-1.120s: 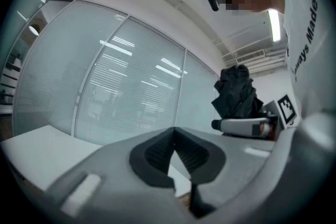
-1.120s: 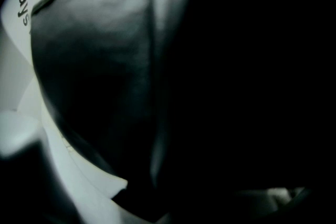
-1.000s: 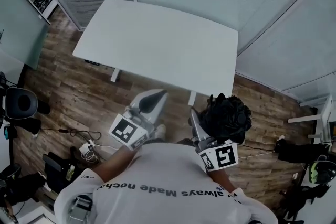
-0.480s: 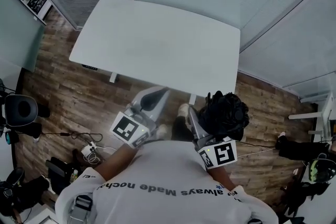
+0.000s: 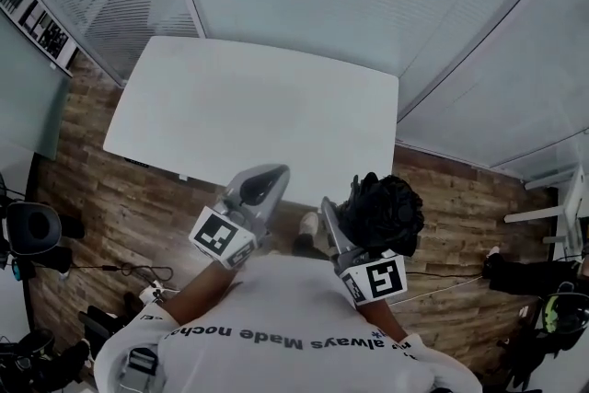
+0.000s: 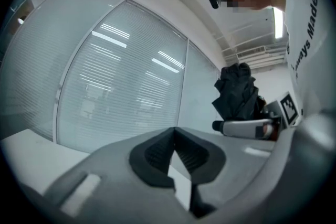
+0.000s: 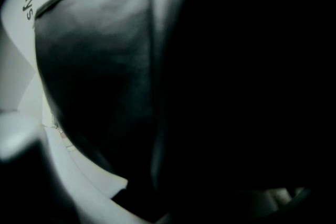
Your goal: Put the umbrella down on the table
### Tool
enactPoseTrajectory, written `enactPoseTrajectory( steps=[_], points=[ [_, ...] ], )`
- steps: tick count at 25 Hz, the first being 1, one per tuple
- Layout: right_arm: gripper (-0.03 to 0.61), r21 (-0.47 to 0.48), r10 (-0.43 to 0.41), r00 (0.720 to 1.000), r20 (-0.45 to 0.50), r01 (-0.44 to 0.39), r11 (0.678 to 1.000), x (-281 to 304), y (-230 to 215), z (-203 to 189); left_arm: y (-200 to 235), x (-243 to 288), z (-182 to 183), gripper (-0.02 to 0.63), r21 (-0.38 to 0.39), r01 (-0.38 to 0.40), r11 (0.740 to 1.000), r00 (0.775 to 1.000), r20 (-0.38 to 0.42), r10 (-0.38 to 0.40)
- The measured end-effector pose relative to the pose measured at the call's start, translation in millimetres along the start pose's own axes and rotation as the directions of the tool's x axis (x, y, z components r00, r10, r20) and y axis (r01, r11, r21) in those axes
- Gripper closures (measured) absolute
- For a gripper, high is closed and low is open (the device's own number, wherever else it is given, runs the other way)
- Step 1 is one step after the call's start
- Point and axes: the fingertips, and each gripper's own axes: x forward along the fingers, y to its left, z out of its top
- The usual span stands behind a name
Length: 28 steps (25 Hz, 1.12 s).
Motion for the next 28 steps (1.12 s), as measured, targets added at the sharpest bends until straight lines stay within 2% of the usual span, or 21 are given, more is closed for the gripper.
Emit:
enactPoseTrajectory(
  steps=[6,11,21,28],
  points=[
    [0.353,0.004,-0.010,1.000,0.006,0.010,1.000,7,-99,10,-5,105,3,0.611,0.018,0.016,1.000,1.000,-0.008,-0.016],
    [0.353,-0.031,0.008,1.000,0.013,-0.008,0.999,9,-152,13,-8,160,2,0.611,0.023,0.009,1.000,1.000,-0.002,-0.009],
    [0.353,-0.025,-0.007,1.000,0.003,0.007,1.000,27,-197,17,10,206,-3,0.611,0.033,0.007,0.999,1.000,-0.017,-0.007],
    [0.353,-0.038,-0.022,1.000,-0.002,0.022,0.999,73,-199,24,53,210,8,0.611,0.016,0.015,1.000,1.000,-0.002,-0.015]
  ],
)
